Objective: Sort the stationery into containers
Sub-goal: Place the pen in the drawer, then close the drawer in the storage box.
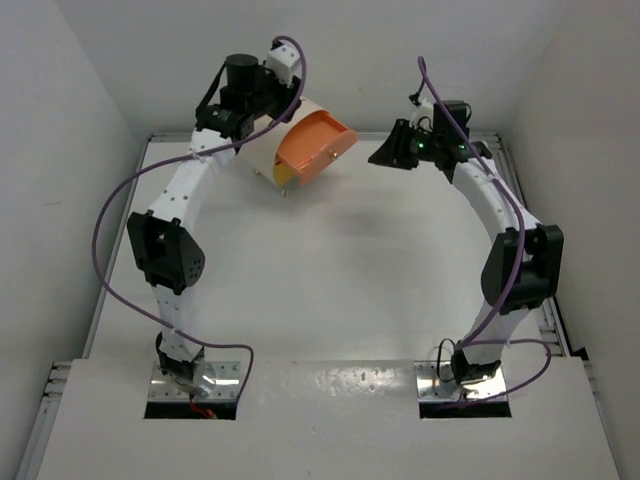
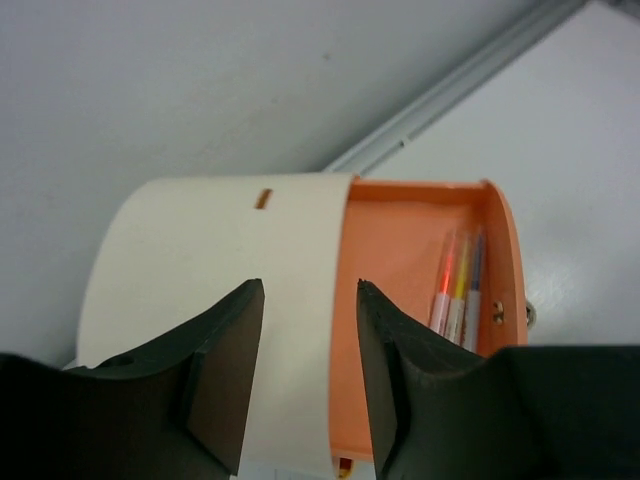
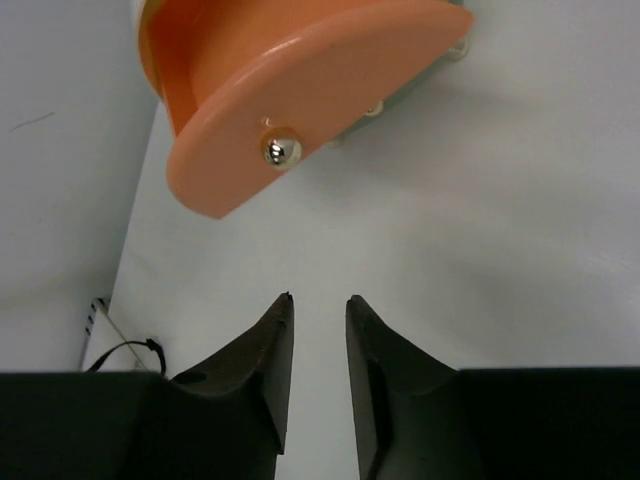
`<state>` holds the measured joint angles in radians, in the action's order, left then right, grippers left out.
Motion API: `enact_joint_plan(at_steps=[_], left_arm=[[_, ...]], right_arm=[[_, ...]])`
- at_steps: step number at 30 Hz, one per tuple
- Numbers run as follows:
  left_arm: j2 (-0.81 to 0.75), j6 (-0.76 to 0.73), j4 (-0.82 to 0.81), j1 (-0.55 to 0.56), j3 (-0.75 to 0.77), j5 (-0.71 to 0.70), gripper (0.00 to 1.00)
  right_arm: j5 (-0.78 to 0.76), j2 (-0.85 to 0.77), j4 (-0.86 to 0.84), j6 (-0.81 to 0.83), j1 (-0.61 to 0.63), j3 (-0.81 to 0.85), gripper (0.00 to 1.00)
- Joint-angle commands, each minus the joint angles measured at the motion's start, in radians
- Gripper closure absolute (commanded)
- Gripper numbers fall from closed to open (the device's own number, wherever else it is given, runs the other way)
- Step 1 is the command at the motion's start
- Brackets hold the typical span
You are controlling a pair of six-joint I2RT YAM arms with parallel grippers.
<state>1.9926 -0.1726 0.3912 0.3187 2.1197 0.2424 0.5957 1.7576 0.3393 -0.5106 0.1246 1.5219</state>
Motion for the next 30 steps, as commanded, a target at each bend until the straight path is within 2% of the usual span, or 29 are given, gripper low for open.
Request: enact_joint_plan(at_steps=[1,8,13,30], left_arm=[[-0.098,0.116,-0.138,-0.053,-0.009,-0.023,0.53],[-0.092,0.458,-0.357,-0.250,-0.164,0.231,0.62],[-0.011,0.435,-0.278,-0.265,-0.078,0.259,0.64],[0.051,0.358,-0.201,-0.253,-0.101,0.276,0.63]], right_arm=[[0.009,0.063,-0.114,-0.098,0.030,0.079,0.74],[-0.002,0.155,-0.161,-0.201,0.052,0.156,0.83],[-0.014,0.192,-0.180,-0.223,0.067,0.169,0.84],[-0.030,0.321,-0.269,-0.345,0.115,0.241,0.84]])
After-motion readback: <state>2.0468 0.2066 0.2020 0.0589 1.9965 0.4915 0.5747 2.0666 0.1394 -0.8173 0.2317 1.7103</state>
